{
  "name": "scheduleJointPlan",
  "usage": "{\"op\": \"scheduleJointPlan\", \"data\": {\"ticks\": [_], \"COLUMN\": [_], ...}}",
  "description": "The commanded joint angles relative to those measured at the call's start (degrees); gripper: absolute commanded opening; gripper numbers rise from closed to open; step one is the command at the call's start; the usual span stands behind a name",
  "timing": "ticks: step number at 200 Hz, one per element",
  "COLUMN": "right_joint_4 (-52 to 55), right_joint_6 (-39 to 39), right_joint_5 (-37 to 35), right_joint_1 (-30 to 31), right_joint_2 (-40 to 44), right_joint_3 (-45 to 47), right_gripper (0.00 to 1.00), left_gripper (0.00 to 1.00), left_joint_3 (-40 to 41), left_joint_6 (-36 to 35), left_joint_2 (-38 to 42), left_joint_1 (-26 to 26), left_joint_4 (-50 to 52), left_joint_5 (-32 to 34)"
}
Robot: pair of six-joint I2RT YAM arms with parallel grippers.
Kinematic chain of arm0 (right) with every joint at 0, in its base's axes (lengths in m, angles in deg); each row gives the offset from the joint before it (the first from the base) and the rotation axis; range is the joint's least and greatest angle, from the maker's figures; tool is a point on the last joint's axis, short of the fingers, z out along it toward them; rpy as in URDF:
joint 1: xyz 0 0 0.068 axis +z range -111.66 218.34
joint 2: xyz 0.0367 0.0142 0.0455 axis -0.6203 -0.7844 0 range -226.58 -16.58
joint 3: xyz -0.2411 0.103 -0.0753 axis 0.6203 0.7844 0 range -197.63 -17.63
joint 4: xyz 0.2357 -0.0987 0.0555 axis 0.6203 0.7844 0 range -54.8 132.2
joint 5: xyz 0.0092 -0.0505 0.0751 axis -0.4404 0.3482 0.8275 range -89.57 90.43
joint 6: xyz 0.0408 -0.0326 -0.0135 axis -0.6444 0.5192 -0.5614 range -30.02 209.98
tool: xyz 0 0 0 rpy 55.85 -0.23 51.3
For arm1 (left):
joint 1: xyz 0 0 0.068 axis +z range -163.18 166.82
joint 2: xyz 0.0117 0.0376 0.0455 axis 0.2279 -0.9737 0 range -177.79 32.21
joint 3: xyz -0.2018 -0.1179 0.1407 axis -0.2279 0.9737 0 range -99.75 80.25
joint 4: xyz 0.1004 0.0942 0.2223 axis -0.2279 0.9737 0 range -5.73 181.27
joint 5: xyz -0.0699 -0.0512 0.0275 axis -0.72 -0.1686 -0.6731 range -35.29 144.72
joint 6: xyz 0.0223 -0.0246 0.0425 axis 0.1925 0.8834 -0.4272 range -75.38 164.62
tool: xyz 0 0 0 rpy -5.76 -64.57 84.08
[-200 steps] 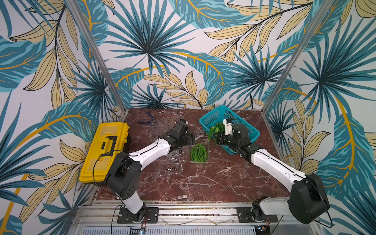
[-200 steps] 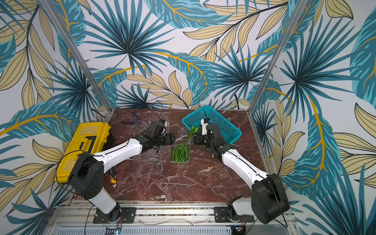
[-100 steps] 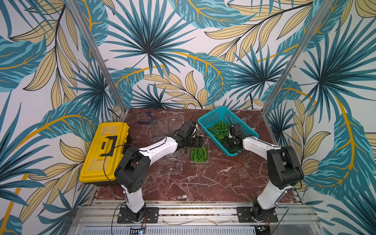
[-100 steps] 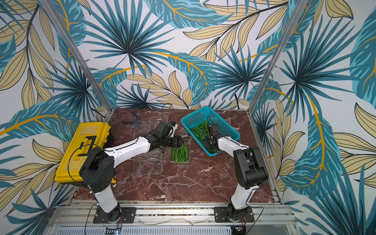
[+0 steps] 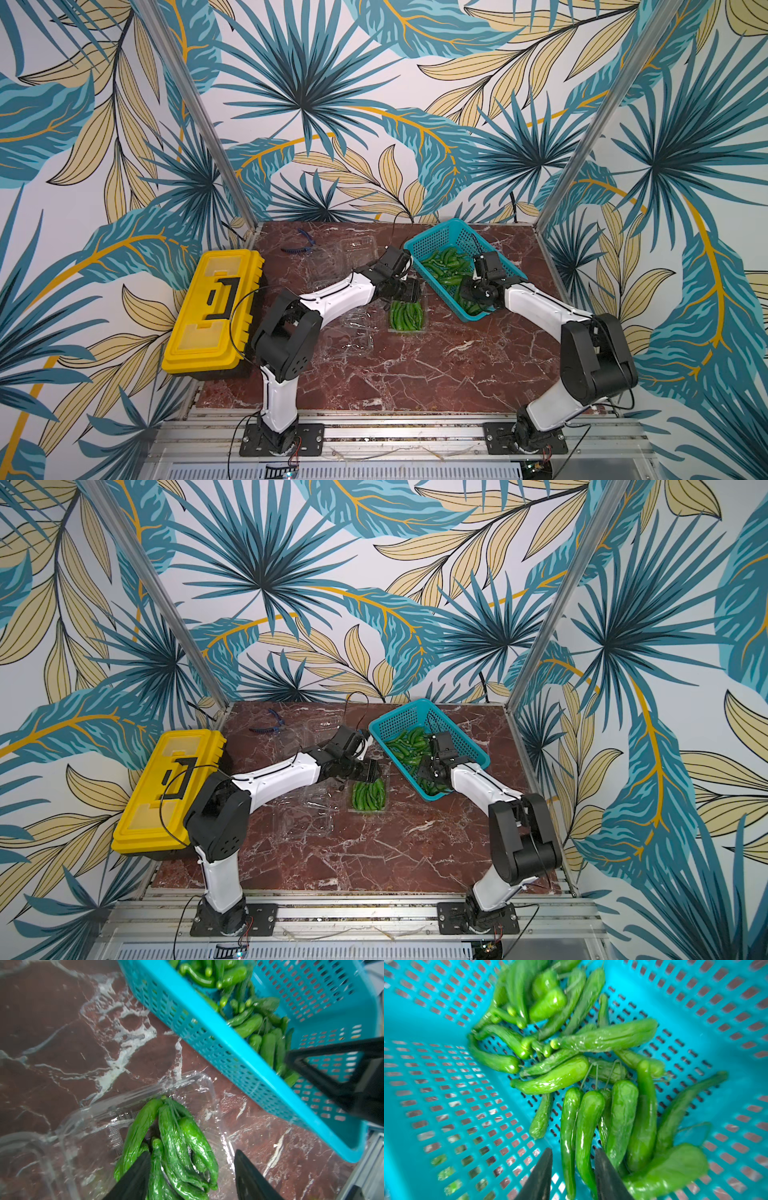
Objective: Take small green peppers out of containers
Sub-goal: Place the green pepper in the basket, then pick up the green pepper from the packing box.
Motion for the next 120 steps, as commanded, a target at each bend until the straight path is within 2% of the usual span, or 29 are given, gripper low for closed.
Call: {"op": "scheduleJointPlan", "data": {"ticks": [1,83,120], "right_joint_4": [0.98,0.84,0.85], "right_joint_6": [1.02,0.88,1.33], "right_joint_5": [-2.65,-1.52,1.67], "right_joint_1": [0.14,0.19,0.19], "right_joint_2": [2.76,4.0,2.76], "right_joint_3": [1.85,2.21,1.25], "right_gripper": [0.36,0.36,0.36], "left_gripper": [0.6,0.45,0.43], "left_joint_3": [-3.45,-8.95,-11.56], "left_joint_6": [-1.59,-2.4,-2.84], "left_joint_2": [-1.91,-8.21,-11.18], "left_joint_1": [-0.27,-0.66,-0.67], "left_joint_4": [4.33,11.28,12.93], "left_joint_5": [-0.24,1.73,2.6]}}
